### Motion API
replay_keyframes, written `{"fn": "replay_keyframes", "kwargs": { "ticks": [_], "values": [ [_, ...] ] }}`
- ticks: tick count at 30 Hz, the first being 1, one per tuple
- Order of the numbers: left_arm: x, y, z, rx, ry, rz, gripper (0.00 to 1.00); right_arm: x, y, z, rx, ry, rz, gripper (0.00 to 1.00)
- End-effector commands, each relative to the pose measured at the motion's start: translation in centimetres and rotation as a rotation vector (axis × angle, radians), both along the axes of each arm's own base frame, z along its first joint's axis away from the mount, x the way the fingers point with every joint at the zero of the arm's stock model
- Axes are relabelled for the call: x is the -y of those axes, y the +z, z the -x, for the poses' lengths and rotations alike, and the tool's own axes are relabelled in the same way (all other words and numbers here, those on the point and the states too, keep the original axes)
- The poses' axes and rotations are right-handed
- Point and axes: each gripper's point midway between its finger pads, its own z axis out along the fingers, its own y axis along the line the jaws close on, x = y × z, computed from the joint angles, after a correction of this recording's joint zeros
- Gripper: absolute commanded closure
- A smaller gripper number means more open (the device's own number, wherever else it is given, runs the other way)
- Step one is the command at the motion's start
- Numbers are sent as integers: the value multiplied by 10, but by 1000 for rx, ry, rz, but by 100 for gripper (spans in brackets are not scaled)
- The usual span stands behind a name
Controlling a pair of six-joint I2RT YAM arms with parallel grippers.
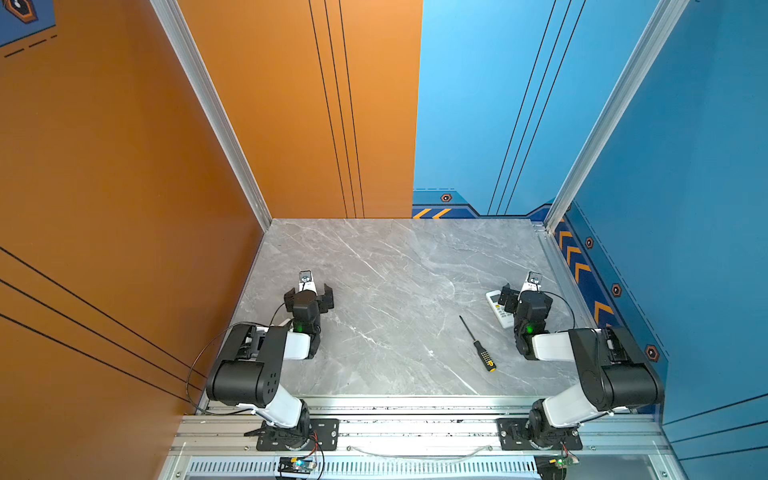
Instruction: Unload the batteries from the remote control
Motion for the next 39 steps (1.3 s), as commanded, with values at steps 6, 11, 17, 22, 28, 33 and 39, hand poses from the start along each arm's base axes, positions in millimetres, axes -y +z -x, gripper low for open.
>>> {"fn": "replay_keyframes", "kwargs": {
  "ticks": [6, 11, 17, 22, 28, 33, 39],
  "values": [
    [-3, 1, 3, 11, 22, -3, 2, 0, 6, 1, 22, -9, -1, 0],
    [-3, 1, 3, 10, 22, -2, 2, 0, 6, 1, 23, -10, -1, 0],
    [-3, 1, 3, 9, 21, -2, 2, 0, 5, 1, 20, -10, -2, 0],
    [-3, 0, 3, 9, 18, 2, 2, 0, 6, 1, 23, -5, -8, 0],
    [-4, 0, 3, 10, 18, 4, 2, 0, 6, 0, 24, -3, -9, 0],
    [-4, 1, 3, 11, 18, 4, 2, 0, 5, 1, 23, -4, -8, 0],
    [-3, 1, 3, 10, 15, 8, 2, 0, 6, 1, 24, -5, -7, 0]
  ]
}}
